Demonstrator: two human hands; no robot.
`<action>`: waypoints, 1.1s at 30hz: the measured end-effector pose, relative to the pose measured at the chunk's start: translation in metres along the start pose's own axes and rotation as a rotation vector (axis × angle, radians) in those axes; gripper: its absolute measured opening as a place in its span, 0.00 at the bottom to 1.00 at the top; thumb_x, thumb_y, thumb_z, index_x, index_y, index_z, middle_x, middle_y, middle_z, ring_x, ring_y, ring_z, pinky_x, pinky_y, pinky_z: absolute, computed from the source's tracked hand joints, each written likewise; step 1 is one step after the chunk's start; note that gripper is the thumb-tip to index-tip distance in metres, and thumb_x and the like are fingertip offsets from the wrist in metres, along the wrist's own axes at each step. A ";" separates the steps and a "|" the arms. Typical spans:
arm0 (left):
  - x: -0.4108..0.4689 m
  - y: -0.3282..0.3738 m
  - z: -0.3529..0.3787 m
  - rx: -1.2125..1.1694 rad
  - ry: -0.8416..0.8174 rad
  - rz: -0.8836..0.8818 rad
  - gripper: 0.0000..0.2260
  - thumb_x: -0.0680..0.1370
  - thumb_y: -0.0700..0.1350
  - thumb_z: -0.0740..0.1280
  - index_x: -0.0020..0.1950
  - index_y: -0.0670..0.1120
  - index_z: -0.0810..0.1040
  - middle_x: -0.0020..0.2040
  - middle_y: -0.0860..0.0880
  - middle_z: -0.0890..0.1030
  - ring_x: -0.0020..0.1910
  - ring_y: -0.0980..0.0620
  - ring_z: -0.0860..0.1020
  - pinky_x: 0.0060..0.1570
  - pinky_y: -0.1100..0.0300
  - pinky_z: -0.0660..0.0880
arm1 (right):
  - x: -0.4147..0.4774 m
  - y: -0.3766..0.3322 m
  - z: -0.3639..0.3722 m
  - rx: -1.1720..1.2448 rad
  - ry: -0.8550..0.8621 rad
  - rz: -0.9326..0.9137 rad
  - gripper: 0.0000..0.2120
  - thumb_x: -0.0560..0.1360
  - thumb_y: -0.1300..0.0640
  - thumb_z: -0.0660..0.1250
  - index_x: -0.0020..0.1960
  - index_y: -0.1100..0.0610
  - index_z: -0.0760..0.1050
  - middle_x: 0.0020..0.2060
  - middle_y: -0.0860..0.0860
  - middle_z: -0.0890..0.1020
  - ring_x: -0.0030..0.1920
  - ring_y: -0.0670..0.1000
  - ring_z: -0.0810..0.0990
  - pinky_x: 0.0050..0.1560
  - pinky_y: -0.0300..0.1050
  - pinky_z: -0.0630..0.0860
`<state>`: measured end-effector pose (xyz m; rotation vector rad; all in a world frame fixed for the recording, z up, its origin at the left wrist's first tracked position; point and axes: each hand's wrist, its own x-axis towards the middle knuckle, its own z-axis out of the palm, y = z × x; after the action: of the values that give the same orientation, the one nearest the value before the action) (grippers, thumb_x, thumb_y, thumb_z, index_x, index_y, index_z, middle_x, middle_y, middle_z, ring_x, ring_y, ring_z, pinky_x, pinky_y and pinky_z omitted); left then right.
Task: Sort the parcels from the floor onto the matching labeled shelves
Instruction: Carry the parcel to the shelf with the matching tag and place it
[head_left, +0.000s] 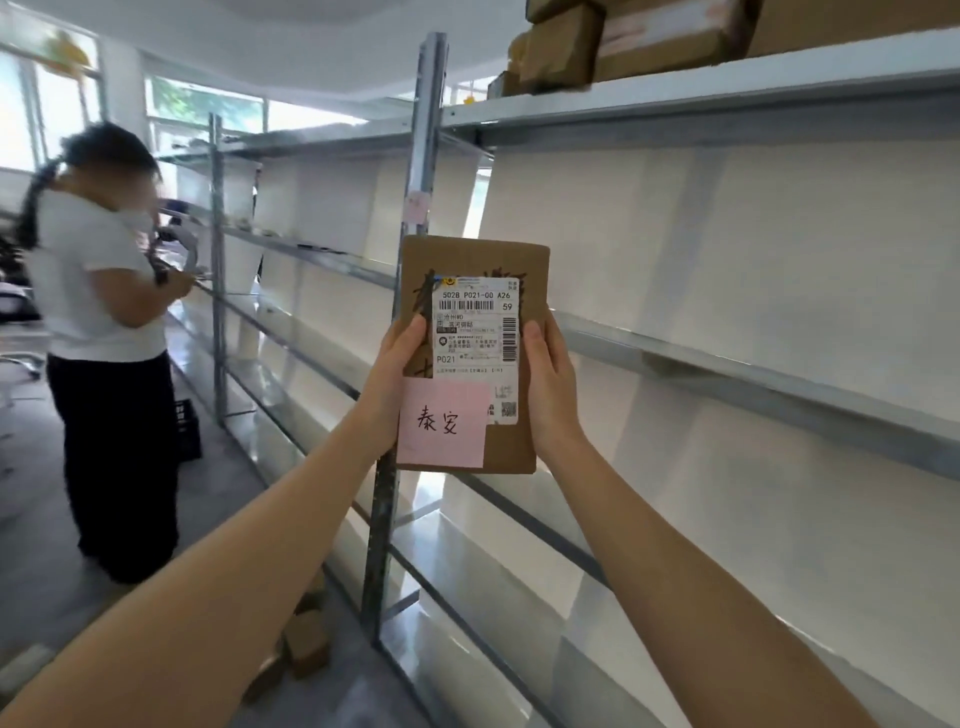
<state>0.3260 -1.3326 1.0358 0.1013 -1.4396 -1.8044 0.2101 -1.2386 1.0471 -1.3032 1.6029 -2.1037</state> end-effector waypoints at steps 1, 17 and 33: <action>0.000 0.001 -0.010 0.010 0.013 0.006 0.31 0.73 0.56 0.59 0.72 0.41 0.62 0.65 0.35 0.74 0.60 0.34 0.75 0.59 0.42 0.72 | 0.003 0.006 0.009 0.013 -0.015 0.005 0.22 0.80 0.46 0.55 0.73 0.48 0.64 0.61 0.52 0.80 0.58 0.51 0.80 0.61 0.53 0.76; 0.118 -0.027 -0.141 0.043 0.184 0.002 0.26 0.77 0.54 0.58 0.71 0.42 0.64 0.62 0.37 0.77 0.48 0.44 0.80 0.46 0.53 0.79 | 0.131 0.119 0.114 0.048 -0.085 0.048 0.21 0.80 0.44 0.54 0.72 0.46 0.64 0.61 0.49 0.79 0.56 0.49 0.80 0.58 0.50 0.78; 0.240 -0.066 -0.291 -0.013 0.142 -0.099 0.24 0.78 0.55 0.56 0.69 0.42 0.68 0.49 0.47 0.85 0.42 0.49 0.84 0.36 0.58 0.80 | 0.234 0.225 0.221 -0.010 -0.031 0.111 0.23 0.79 0.42 0.56 0.73 0.42 0.62 0.64 0.49 0.78 0.59 0.49 0.79 0.61 0.53 0.76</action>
<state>0.2806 -1.7078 0.9755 0.2930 -1.3427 -1.8472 0.1559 -1.6223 0.9833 -1.2144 1.6351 -2.0029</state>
